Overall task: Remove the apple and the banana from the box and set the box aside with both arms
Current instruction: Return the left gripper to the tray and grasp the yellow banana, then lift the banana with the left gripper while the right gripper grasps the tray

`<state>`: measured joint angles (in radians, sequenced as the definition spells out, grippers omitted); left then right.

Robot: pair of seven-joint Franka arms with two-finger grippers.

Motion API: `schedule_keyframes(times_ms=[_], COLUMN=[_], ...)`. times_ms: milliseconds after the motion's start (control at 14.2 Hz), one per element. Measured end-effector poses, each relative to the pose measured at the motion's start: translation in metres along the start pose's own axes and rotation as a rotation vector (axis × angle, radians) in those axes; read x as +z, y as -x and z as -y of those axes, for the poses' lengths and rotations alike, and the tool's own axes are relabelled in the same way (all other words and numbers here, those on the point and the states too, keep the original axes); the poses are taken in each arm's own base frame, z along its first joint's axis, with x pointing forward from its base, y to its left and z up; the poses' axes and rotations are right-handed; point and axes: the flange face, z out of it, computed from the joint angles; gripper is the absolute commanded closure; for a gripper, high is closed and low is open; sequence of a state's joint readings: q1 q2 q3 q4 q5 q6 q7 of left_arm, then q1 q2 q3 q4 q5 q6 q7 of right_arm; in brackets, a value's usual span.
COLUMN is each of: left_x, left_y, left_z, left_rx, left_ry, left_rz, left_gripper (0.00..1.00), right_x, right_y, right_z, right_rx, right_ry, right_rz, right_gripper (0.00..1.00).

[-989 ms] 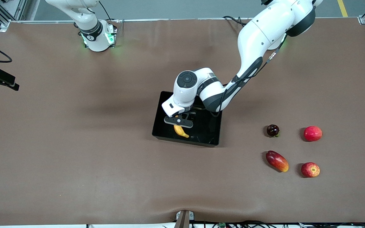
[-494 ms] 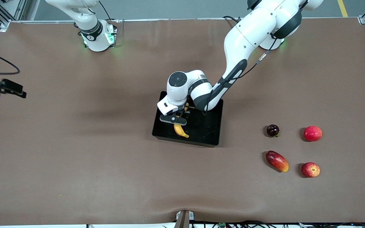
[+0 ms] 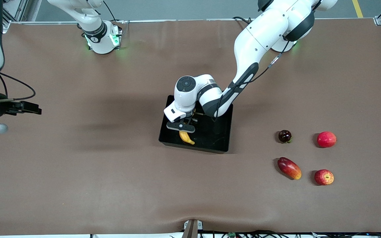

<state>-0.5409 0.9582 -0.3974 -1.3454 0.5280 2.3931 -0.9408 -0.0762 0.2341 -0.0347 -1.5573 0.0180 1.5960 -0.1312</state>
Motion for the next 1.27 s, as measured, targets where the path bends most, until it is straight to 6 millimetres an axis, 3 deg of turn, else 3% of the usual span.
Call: schedule_keyframes(times_ms=[283, 494, 636, 848, 1059, 1271], left_x=[-0.031, -0.062, -0.096, -0.164, -0.216, -0.233], left_y=[-0.024, -0.048, -0.065, -0.090, -0.113, -0.131], left_z=[0.012, 0.033, 0.045, 0.072, 0.136, 0.233], left_rx=[-0.028, -0.065, -0.094, -0.128, -0.090, -0.015], left_ry=[-0.003, -0.020, -0.030, -0.025, -0.053, -0.075], left_rz=[-0.038, -0.062, -0.085, -0.092, -0.033, 0.030], left_gripper=[1.00, 1.00, 1.00, 1.00, 1.00, 1.00], right_x=[0.020, 0.028, 0.039, 0.069, 0.100, 0.122], right_y=[-0.012, -0.022, -0.032, -0.046, -0.061, -0.059], right_z=[0.011, 0.037, 0.068, 0.109, 0.156, 0.240], right_rx=[-0.011, 0.023, 0.017, 0.009, -0.015, 0.023], right_ry=[-0.005, -0.040, -0.070, -0.190, -0.238, -0.210], right_rz=[0.032, 0.018, 0.012, 0.049, 0.055, 0.045], right_gripper=[0.00, 0.00, 0.00, 0.00, 0.00, 0.00])
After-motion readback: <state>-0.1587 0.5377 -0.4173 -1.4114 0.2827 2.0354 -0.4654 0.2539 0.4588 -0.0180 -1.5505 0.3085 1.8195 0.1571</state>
